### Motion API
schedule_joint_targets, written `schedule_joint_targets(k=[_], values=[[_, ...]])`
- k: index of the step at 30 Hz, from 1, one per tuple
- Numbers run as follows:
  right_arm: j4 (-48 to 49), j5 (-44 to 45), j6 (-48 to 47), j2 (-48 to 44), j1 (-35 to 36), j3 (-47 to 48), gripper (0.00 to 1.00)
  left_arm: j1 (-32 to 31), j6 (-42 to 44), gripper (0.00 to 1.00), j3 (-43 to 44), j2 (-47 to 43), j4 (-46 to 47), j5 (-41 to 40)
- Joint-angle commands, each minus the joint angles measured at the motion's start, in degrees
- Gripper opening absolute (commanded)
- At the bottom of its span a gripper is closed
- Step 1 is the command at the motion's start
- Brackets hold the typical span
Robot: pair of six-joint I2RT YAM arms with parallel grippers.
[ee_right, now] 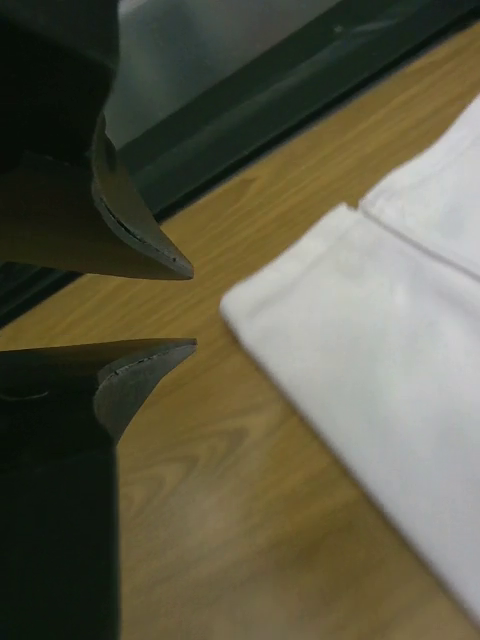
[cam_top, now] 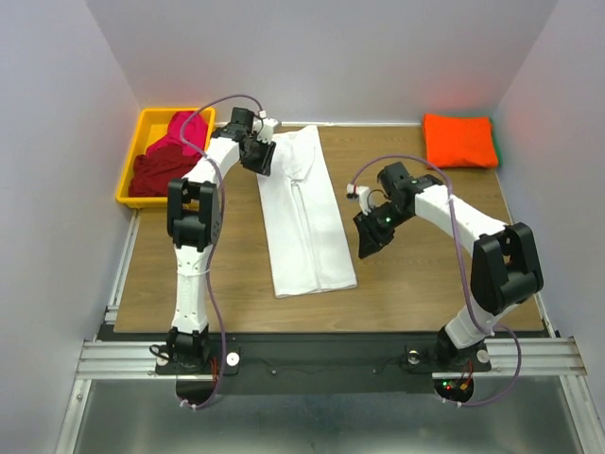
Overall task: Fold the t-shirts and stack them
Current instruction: Fold the tshirt
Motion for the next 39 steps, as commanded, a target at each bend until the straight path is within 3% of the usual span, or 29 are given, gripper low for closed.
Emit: schedule_joint_targets(k=[1,5,10,21,28,32,35,39], values=[[5.95,5.19,2.19,0.33,-2.18,1.90,0.35,-0.88,-1.59,0.41,-15.34,-17.21,6.53,3.83],[13.42,5.66,6.41,6.30,-2.18,3.03,0.30,-2.03,-2.73,0.41,-25.63,-20.04,8.29,5.23],[20.81,3.20,12.39,9.83,-1.65,2.60,0.29,-2.82,-4.40,0.41,-30.22,-19.86,11.37,7.52],[27.68,3.98,18.90,14.31,3.36,-3.91,0.24,-5.63,-4.67,0.40,-26.27,-13.28,11.11,7.78],[27.59,2.94,19.43,9.93,3.45,-2.95,0.27,-5.63,-2.21,0.41,-21.79,-10.98,9.27,8.75],[26.89,1.70,17.15,4.85,3.45,-2.33,0.36,-5.19,3.14,0.44,-21.69,-17.20,7.15,13.22],[25.66,4.50,11.34,-0.45,3.97,-3.64,0.47,-5.11,9.47,0.46,-28.70,-27.83,7.41,16.65],[25.31,9.16,-1.71,-11.76,5.99,-7.68,0.52,-5.19,16.67,0.50,-45.54,-46.96,9.44,19.81]])
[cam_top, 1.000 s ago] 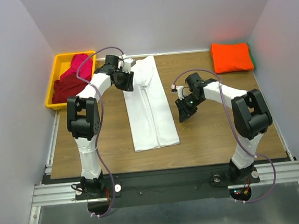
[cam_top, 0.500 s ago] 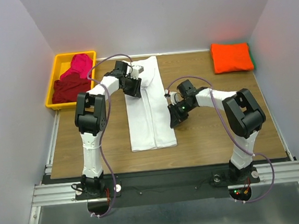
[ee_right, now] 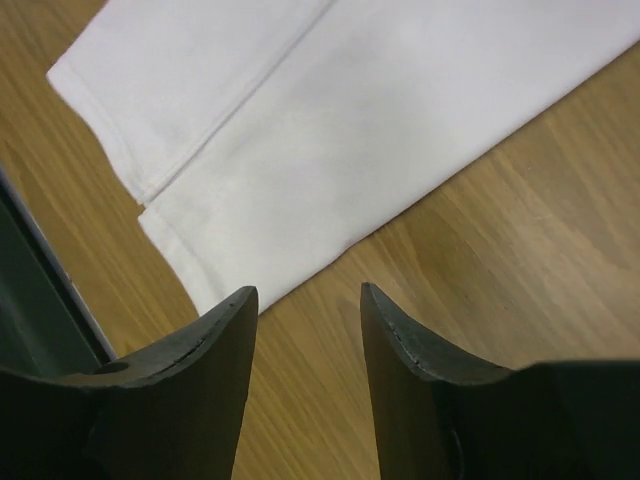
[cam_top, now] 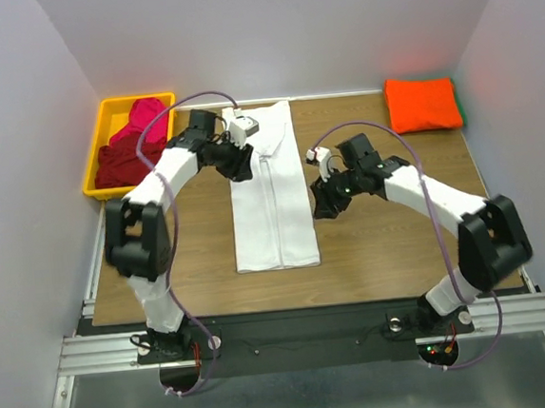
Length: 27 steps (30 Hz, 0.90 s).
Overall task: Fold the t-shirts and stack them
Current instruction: Fold the tshirt
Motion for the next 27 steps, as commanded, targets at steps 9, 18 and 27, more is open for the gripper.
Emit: schedule_joint_targets(k=[9,18,27], values=[[0.08,8.31,-27.72,-15.74,13.33,-6.79,1.00,-1.11,31.61,0.68,-34.99,-42.69,-5.56,6.39],[8.94,12.78,-36.55,-17.12,18.78,-10.44,1.00,-1.20,34.88,0.99,-41.41,-55.26,1.07,8.51],[9.05,12.95,-37.21,-15.93,19.13,-12.75,1.00,-1.29,36.00,0.99,-45.29,-58.09,2.62,7.25]])
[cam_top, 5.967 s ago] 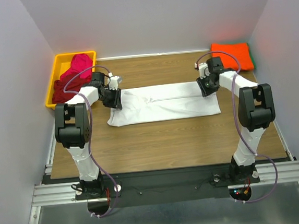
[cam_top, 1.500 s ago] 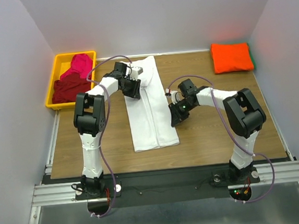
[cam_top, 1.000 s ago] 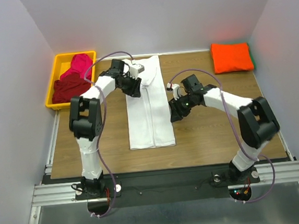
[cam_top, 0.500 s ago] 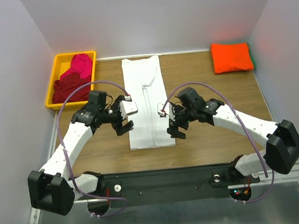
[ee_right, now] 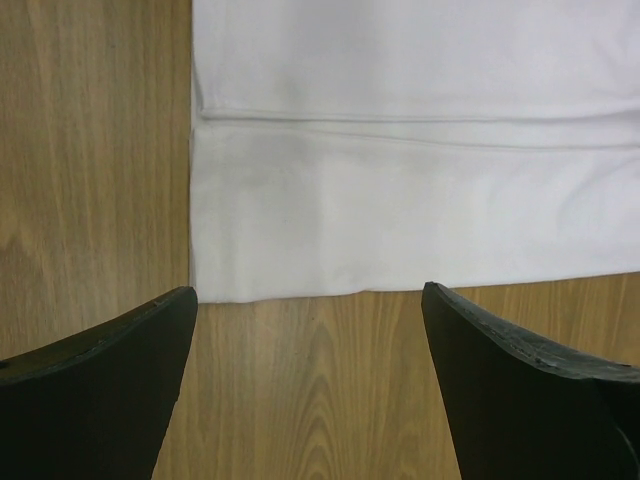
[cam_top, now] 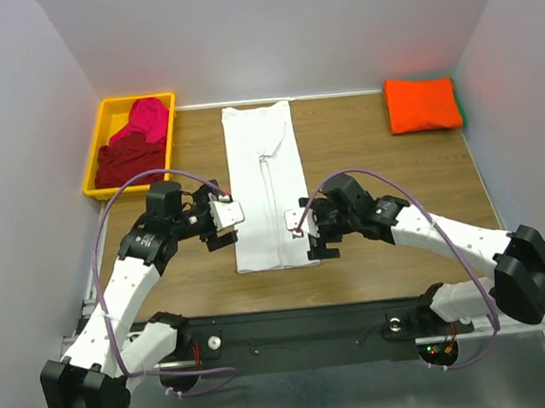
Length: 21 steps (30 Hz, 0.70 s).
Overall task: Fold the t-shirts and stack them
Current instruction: Fold the tshirt
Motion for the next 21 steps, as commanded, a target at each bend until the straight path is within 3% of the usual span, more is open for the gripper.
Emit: schedule_joint_targets(k=[1,5,6,9,15,21], values=[[3.19,3.47,-1.49,1.85,0.27,0.30,1.00,-0.28,7.62,0.97,-2.14,0.40,-3.70,3.78],[3.71,1.21,-6.85,-0.86,0.53,-4.97,1.00,-3.44,15.10,0.89,-8.91,-3.11,-6.00,1.95],[4.24,0.41,-7.90,-1.39,0.54,-7.07,0.99,-5.45,16.85,0.83,-11.18,-3.82,-6.09,0.55],[5.73,-1.88,-9.40,-2.10,0.89,-9.45,0.90,-10.54,17.66,0.72,-13.74,-3.56,-6.09,-1.39],[11.96,-4.26,-9.93,-1.66,1.06,-14.82,0.70,-15.66,9.93,0.65,-14.99,2.39,-0.39,-4.73],[16.63,-4.44,-9.49,-0.35,1.50,-16.93,0.61,-16.80,7.46,0.60,-14.90,9.52,3.40,-7.28]])
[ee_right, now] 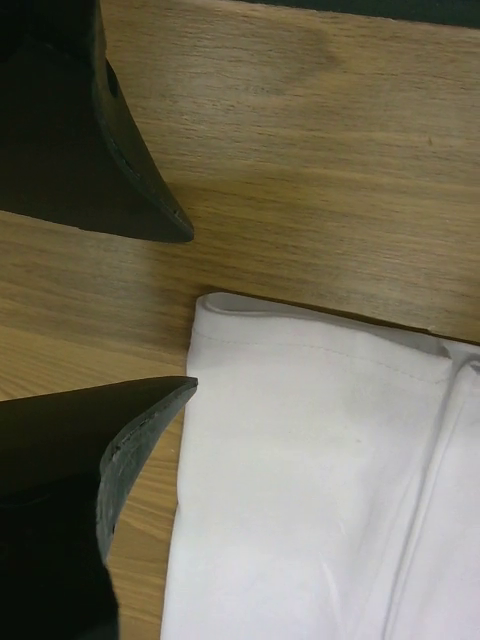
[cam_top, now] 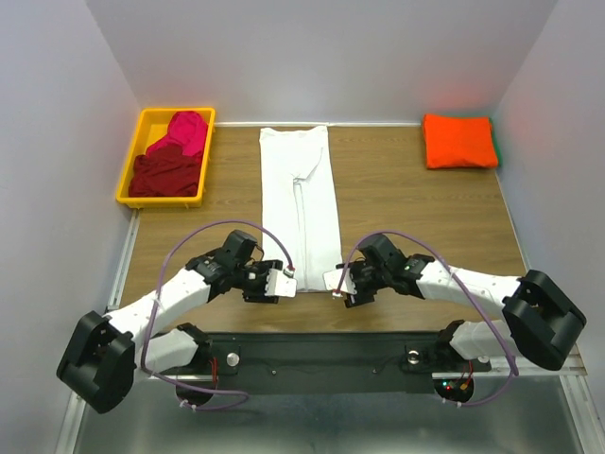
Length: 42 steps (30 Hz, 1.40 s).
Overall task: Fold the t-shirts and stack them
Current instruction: Fold the tshirt
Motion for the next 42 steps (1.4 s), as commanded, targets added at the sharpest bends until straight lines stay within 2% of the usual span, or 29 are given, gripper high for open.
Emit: schedule_joint_targets(k=[1,5,8,11,17,18,19,20,23,24,28,33,38,42], values=[[6.84,-2.01,-0.51,-0.08,0.89,-0.04,0.60,-0.46,-2.24,0.60,-0.30,2.97,3.66,-1.49],[7.11,-2.45,-0.59,0.35,1.94,-0.56,0.57,-0.46,-2.68,0.60,-0.38,5.61,4.89,-2.54],[7.37,-2.71,-0.33,2.11,2.12,-0.47,0.48,-0.37,-2.51,0.59,-0.21,8.42,5.60,-3.51],[7.99,-3.15,0.19,2.99,2.30,-0.74,0.45,-0.46,-2.42,0.57,0.23,10.53,5.86,-4.13],[8.69,-1.66,-0.51,5.80,2.30,-2.14,0.43,-0.46,0.21,0.45,1.81,14.84,3.40,-5.35],[9.13,-1.31,-0.59,6.15,2.30,-2.49,0.40,-0.46,0.65,0.43,1.81,15.46,3.31,-5.53],[9.22,-0.87,-0.42,6.51,2.30,-2.50,0.35,-0.46,0.83,0.36,1.99,15.64,3.05,-5.88],[9.83,-0.26,0.97,6.94,2.21,-1.89,0.24,-0.46,1.36,0.30,2.08,15.73,2.44,-5.89],[9.75,1.15,2.91,7.13,2.30,-0.83,0.06,-0.46,1.36,0.19,3.65,15.46,0.95,-5.10],[9.66,2.02,4.92,6.78,2.21,0.04,0.01,-0.46,0.93,0.12,5.14,15.20,-0.37,-4.57],[5.89,3.00,11.18,4.23,2.30,4.00,0.01,-0.46,1.44,0.00,9.01,14.59,-5.29,-3.16],[-3.06,0.90,15.65,-0.16,2.30,7.79,0.01,-0.72,3.20,0.00,11.83,12.31,-12.66,-0.88],[-8.18,-0.25,18.91,-5.08,5.01,9.45,0.01,-3.96,4.70,0.00,13.33,8.35,-19.88,1.32],[-8.98,1.57,22.34,-7.29,5.46,10.86,0.01,-3.71,0.50,0.00,16.04,5.62,-23.14,3.95]])
